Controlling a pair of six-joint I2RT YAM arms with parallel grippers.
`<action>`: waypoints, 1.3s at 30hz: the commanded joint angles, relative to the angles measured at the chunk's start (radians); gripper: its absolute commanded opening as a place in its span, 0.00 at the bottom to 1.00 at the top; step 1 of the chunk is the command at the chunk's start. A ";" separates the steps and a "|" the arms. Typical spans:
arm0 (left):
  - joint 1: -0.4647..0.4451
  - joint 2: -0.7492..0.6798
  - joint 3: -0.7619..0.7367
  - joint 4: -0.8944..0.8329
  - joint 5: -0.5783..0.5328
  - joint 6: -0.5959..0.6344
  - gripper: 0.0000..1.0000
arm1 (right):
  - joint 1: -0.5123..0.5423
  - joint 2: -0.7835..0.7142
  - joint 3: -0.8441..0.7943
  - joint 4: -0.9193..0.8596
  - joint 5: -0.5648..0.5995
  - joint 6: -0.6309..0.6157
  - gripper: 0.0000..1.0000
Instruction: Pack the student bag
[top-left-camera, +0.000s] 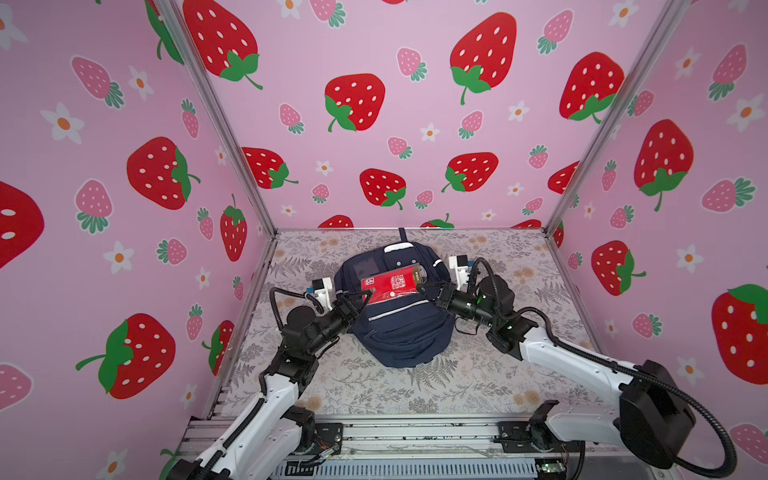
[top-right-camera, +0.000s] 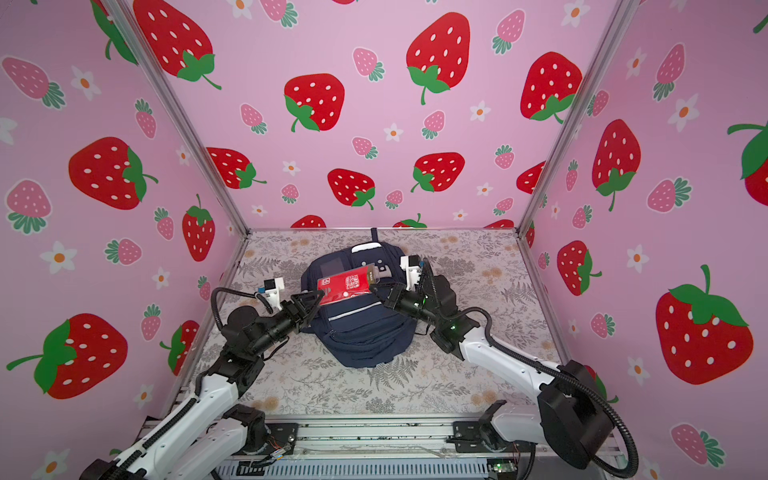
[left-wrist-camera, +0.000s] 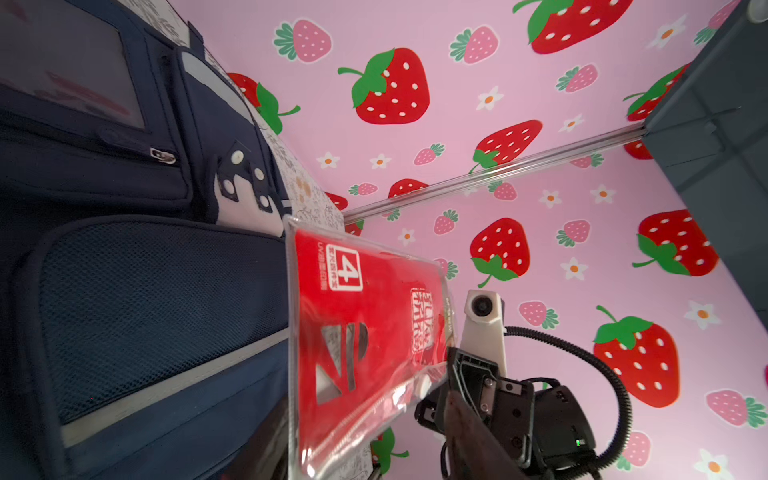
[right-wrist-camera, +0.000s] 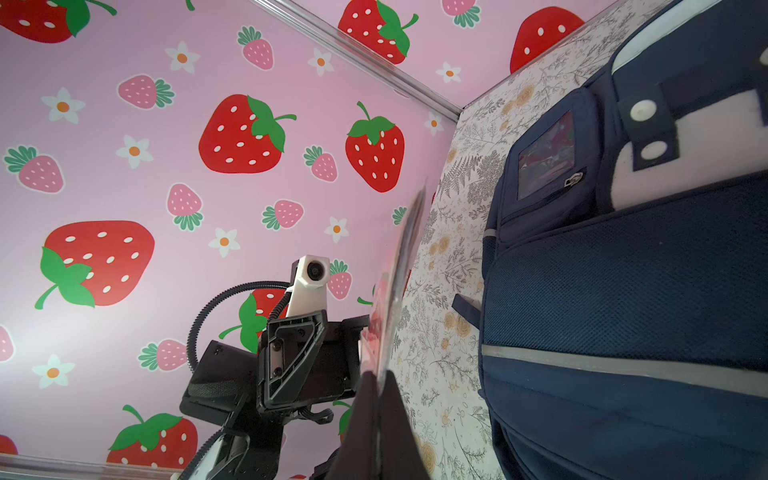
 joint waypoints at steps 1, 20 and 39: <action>-0.002 -0.004 0.142 -0.265 0.042 0.192 0.60 | -0.038 -0.050 0.017 0.000 -0.012 -0.020 0.00; -0.007 0.047 0.315 -0.592 0.122 0.400 0.59 | -0.153 -0.465 -0.038 -0.435 -0.016 -0.272 0.00; -0.424 0.529 0.824 -1.215 -0.401 1.071 0.64 | -0.158 -0.680 -0.008 -0.832 0.300 -0.237 0.00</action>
